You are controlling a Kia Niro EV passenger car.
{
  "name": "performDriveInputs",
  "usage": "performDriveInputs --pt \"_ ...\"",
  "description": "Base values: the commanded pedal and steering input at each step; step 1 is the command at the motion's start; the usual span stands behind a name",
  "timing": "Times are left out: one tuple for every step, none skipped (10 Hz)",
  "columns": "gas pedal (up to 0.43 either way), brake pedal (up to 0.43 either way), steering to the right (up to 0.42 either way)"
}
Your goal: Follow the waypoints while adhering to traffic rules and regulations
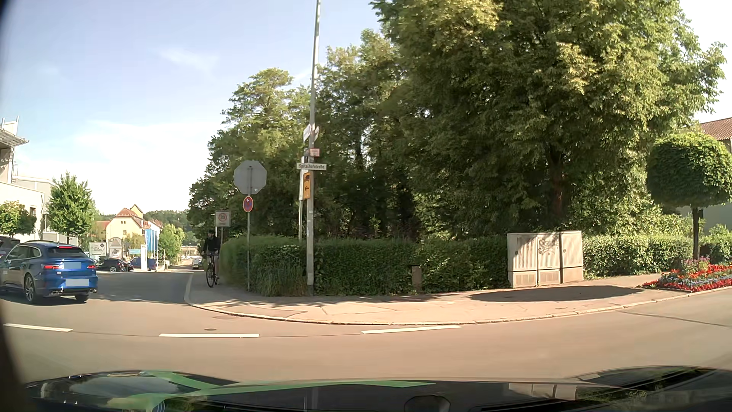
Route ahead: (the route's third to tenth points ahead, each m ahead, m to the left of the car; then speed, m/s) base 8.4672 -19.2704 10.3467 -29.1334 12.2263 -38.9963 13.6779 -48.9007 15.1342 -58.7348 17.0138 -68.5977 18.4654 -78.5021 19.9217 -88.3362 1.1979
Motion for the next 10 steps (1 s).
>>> performDriveInputs --pt "0.000 0.000 0.398" --pt "0.000 0.000 0.433" --pt "0.000 0.000 0.462" --pt "0.000 0.000 0.480" --pt "0.000 0.000 0.499" --pt "0.000 0.000 0.512" --pt "0.000 0.000 0.527" --pt "0.000 0.000 0.548" --pt "0.000 0.000 0.571" --pt "0.000 0.000 0.593"
